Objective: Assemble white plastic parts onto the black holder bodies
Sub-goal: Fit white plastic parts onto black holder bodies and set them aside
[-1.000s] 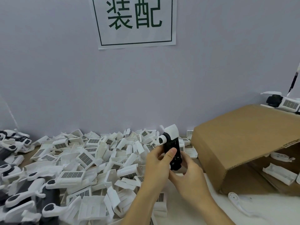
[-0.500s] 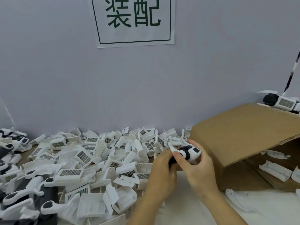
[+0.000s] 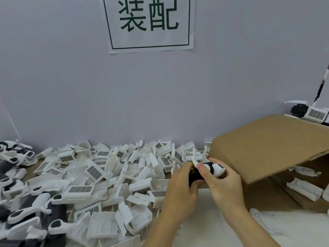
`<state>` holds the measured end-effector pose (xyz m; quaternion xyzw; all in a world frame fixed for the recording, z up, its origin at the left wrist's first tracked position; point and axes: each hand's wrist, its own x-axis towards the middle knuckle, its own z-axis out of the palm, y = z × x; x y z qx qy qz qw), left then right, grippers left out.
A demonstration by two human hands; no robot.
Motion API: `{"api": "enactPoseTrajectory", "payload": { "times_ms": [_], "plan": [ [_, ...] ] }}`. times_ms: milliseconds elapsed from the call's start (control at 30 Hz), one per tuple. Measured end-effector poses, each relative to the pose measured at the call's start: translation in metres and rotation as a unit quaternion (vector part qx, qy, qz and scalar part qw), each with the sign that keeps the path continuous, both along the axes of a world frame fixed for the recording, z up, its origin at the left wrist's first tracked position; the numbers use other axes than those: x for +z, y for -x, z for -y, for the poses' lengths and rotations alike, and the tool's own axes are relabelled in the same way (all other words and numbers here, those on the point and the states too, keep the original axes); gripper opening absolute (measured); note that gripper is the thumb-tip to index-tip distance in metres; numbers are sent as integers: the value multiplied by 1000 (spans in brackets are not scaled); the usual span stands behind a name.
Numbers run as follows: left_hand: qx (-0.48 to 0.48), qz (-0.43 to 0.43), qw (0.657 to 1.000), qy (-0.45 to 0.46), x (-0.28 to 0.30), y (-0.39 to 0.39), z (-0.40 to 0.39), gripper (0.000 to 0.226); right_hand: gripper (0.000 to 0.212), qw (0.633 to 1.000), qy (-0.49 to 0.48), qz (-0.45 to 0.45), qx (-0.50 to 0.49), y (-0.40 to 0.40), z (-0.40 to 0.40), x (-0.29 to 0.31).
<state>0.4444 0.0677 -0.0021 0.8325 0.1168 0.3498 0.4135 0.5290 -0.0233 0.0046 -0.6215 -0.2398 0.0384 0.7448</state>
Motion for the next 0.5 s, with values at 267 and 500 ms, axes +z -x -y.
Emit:
{"api": "enactPoseTrajectory", "payload": {
  "times_ms": [267,500],
  "plan": [
    [37,83,996,7,3,1,-1,24,63,998,-15,0,61,8,-1,1],
    [65,145,934,320,18,-1,1,19,29,993,60,-31,101,9,0,-3]
  ]
}}
